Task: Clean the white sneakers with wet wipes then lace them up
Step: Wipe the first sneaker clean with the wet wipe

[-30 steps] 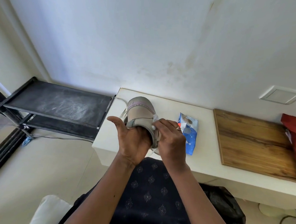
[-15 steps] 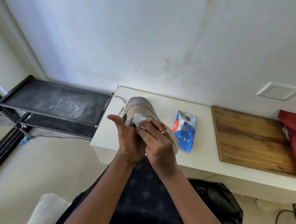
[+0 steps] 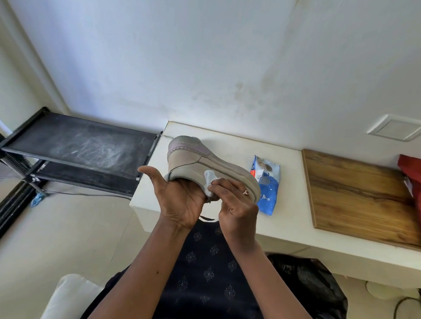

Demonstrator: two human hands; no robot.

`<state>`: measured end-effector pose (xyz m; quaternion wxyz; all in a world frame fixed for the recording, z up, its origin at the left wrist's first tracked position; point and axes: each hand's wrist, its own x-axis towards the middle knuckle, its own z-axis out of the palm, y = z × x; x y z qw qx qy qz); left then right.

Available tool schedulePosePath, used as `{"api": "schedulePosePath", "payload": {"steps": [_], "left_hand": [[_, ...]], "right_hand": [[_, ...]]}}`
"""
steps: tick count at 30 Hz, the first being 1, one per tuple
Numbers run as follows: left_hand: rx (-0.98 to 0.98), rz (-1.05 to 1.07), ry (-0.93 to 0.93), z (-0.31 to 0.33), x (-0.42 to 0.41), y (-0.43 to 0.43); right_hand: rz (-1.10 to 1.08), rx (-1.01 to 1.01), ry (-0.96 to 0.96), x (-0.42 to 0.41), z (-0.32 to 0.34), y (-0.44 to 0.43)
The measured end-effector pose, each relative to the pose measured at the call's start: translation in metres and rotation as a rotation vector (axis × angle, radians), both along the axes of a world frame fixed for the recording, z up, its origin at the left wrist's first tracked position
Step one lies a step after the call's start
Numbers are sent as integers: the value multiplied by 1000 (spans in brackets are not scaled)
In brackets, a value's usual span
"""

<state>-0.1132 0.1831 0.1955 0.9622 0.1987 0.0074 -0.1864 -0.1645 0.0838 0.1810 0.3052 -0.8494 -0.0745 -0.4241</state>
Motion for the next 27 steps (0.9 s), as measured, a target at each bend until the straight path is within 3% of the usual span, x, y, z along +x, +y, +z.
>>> {"api": "schedulePosePath", "payload": {"steps": [9, 16, 23, 27], "left_hand": [[-84, 129, 25, 5, 3, 4], [95, 84, -26, 5, 4, 2], [98, 121, 73, 4, 2, 1], [220, -31, 69, 0, -2, 2]], "right_hand": [[-100, 36, 35, 18, 2, -7], [-332, 175, 41, 17, -4, -5], [-123, 123, 84, 14, 18, 20], [7, -94, 109, 5, 13, 41]]}}
